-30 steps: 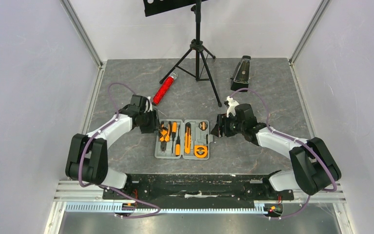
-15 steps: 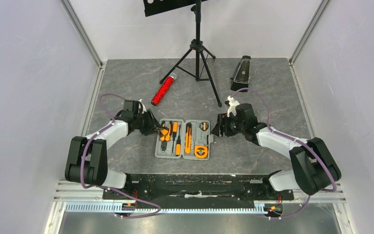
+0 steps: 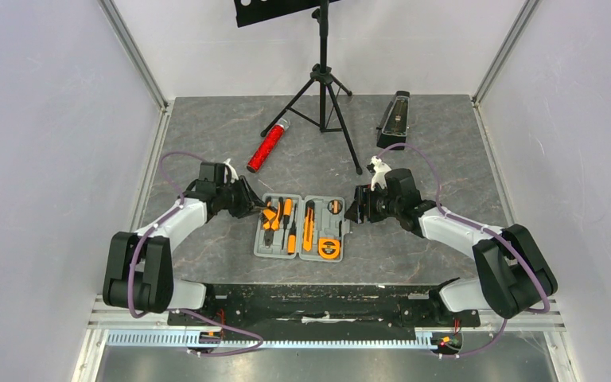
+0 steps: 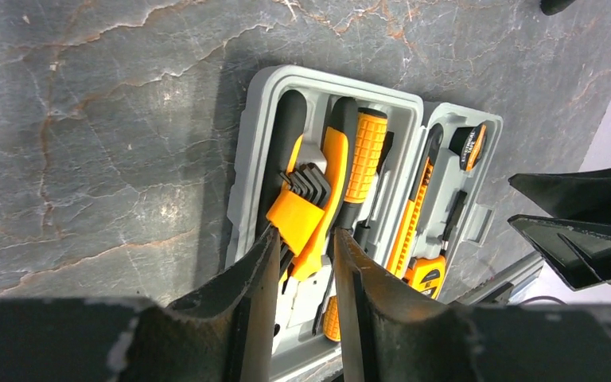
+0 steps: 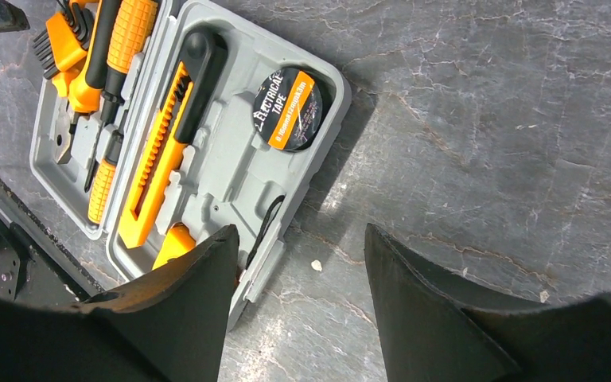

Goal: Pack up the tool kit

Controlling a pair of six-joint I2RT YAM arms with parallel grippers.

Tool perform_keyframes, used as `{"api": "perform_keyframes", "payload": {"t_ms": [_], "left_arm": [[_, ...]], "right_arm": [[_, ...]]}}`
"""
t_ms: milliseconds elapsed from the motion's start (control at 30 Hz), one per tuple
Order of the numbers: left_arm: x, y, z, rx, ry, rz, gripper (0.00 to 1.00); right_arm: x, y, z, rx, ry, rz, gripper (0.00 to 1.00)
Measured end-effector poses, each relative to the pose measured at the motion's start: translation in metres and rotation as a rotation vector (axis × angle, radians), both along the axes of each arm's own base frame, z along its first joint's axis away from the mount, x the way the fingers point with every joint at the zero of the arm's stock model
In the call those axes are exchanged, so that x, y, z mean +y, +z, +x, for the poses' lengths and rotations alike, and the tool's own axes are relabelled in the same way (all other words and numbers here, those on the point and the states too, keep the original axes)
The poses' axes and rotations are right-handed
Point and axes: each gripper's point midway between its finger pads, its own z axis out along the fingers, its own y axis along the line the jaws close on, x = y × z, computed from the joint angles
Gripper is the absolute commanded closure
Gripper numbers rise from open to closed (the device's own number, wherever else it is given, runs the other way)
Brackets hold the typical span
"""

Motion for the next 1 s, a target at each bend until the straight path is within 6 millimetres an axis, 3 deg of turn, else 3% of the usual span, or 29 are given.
{"api": "perform_keyframes", "payload": {"t_ms": [133,400,633,1000], "left_arm": [[0.003,-0.003,-0.002,0.014,0.012,0.018,0.54],[0.011,-0.004,-0.008,0.025,0.045,0.058,0.53],[0.011,-0.019,-0.021,0.080,0.085,0.038,0.53],[0.007,-0.016,-0.010,0.046,0.105,-0.001,0.57]], "right_arm": [[0.001,0.001,0.001,-0.004,0.001,0.003,0.38],[0.001,0.001,0.001,-0.004,0.002,0.005,0.38],[0.002,0.002,0.001,-0.003,-0.003,0.012,0.38],[0.002,0.004,0.004,-0.011,-0.006,0.022,0.38]]}}
